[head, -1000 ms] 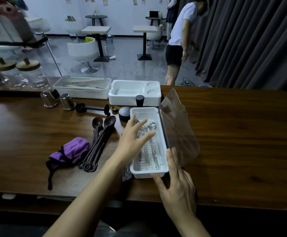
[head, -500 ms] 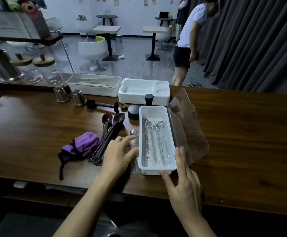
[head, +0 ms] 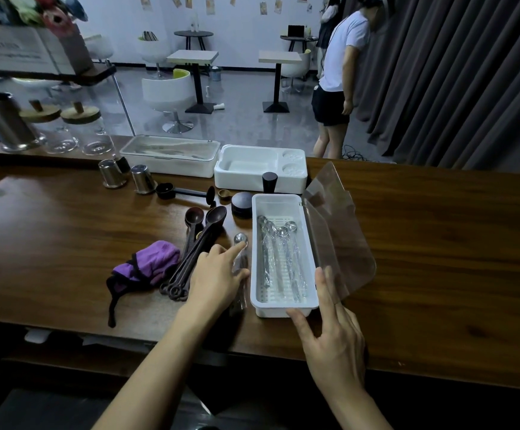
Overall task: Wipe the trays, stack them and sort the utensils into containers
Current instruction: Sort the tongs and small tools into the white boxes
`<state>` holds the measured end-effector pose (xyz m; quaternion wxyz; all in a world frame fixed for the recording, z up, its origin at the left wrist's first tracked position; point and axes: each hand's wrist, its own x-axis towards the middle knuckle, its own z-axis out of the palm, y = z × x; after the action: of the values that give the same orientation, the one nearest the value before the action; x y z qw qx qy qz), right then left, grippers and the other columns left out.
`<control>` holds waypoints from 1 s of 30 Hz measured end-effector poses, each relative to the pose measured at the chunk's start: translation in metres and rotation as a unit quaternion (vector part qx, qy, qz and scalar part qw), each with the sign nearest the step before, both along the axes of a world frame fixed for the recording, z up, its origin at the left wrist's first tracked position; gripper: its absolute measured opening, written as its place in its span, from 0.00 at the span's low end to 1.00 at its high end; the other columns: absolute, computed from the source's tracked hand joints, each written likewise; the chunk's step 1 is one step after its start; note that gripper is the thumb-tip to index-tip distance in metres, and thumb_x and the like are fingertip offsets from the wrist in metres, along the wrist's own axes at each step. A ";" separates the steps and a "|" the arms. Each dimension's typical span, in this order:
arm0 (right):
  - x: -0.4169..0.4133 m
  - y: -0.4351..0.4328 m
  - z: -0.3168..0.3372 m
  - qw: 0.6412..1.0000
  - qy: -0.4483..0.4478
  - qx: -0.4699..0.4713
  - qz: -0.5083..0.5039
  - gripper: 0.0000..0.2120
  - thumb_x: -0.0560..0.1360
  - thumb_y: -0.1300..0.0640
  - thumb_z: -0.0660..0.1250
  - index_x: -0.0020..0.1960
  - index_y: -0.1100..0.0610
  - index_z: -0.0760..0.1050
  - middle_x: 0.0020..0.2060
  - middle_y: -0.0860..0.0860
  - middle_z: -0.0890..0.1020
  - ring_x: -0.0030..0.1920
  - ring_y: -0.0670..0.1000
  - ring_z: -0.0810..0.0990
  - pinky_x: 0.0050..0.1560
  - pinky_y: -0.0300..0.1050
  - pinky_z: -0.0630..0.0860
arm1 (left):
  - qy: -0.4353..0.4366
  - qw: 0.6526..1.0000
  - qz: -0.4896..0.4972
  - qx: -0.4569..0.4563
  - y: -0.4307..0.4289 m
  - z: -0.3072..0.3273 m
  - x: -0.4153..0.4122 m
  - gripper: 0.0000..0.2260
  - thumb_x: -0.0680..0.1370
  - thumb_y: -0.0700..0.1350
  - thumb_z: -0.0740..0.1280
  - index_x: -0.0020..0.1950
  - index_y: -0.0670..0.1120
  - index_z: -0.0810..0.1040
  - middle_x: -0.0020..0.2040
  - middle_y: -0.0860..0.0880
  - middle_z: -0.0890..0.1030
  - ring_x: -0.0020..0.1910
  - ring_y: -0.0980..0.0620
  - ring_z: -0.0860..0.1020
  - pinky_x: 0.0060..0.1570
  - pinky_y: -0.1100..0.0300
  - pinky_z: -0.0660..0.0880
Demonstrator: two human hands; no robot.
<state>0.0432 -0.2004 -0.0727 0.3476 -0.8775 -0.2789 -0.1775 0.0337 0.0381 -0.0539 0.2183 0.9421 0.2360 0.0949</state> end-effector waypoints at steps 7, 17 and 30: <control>0.001 0.000 -0.001 1.000 -0.004 -0.004 -0.001 0.37 0.79 0.33 0.56 0.82 0.47 0.51 0.80 0.46 0.58 0.66 0.49 0.77 0.59 0.46 0.74 | 0.034 0.998 0.009 0.042 0.001 0.001 0.003 0.26 0.80 0.49 0.65 0.78 0.60 0.66 0.57 0.42 0.80 0.54 0.38 0.76 0.53 0.49 0.72; 0.000 0.000 0.000 1.000 -0.010 -0.004 -0.002 0.36 0.79 0.32 0.54 0.82 0.48 0.53 0.80 0.46 0.58 0.62 0.49 0.79 0.59 0.46 0.75 | -0.002 0.999 0.013 0.029 0.001 0.009 -0.002 0.25 0.76 0.47 0.65 0.74 0.54 0.69 0.56 0.42 0.83 0.55 0.38 0.80 0.51 0.48 0.75; 0.000 0.000 -0.001 1.000 -0.012 -0.008 0.001 0.36 0.80 0.31 0.53 0.82 0.46 0.52 0.80 0.46 0.58 0.62 0.50 0.80 0.58 0.45 0.73 | -0.024 0.995 0.035 -0.096 0.015 0.020 -0.012 0.21 0.79 0.41 0.64 0.68 0.59 0.80 0.46 0.50 0.86 0.44 0.50 0.83 0.43 0.54 0.75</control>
<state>0.0433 -0.2006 -0.0738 0.3376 -0.8778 -0.2849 -0.1851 0.0222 0.0530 -0.0338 0.3095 0.9057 0.2714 0.1016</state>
